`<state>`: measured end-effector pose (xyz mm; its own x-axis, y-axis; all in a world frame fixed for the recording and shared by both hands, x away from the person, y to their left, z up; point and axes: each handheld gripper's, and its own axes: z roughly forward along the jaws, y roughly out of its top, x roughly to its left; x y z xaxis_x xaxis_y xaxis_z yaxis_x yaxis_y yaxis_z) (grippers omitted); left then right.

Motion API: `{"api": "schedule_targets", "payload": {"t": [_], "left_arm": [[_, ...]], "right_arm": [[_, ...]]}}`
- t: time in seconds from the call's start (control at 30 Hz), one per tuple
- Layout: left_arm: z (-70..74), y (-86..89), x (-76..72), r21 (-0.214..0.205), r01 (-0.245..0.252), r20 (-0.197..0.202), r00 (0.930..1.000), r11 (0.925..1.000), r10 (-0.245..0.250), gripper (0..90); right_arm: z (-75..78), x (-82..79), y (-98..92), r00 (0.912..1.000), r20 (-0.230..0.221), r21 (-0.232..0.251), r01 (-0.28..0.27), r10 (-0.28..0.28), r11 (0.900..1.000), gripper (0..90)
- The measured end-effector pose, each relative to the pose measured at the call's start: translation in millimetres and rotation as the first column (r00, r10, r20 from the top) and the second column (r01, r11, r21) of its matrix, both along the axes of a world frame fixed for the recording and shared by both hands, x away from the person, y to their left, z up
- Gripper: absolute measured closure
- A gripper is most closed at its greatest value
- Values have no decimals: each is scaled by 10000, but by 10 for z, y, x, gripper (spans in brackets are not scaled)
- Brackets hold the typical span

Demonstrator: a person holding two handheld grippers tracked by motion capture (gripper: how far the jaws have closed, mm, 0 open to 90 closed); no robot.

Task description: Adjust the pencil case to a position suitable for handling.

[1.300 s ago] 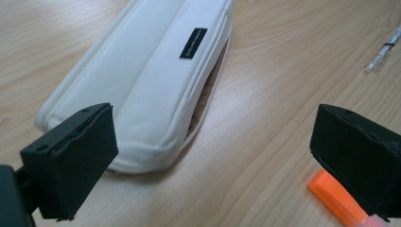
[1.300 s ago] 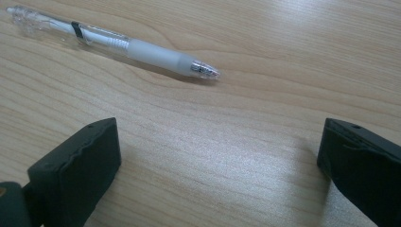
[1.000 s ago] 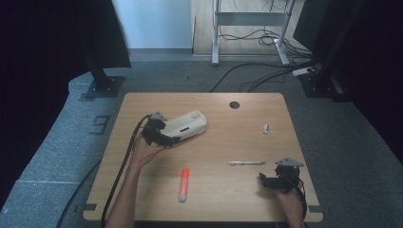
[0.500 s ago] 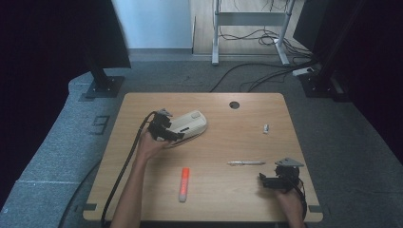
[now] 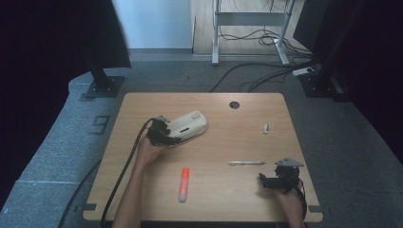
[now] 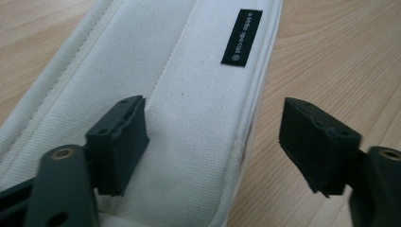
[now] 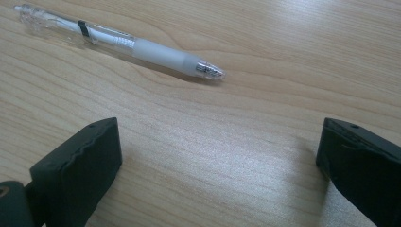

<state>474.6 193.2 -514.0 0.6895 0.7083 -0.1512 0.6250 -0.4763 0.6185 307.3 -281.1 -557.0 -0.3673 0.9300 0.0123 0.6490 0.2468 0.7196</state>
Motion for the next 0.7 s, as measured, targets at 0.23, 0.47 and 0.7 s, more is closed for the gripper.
{"api": "schedule_targets", "payload": {"t": [0.23,0.47,0.7], "left_arm": [[-23,-45,-109,434,-262,233,9994,9987,253,390],[-45,-110,-286,964,-206,855,9963,9951,124,427],[-66,-123,-520,709,-483,930,9948,9963,416,452]], "right_arm": [[0,-1,0,10000,6,2,-7,7,10000,8],[0,-2,2,10000,19,3,-18,18,10000,11],[1,-7,10,10000,20,12,-1,1,10000,12]]}}
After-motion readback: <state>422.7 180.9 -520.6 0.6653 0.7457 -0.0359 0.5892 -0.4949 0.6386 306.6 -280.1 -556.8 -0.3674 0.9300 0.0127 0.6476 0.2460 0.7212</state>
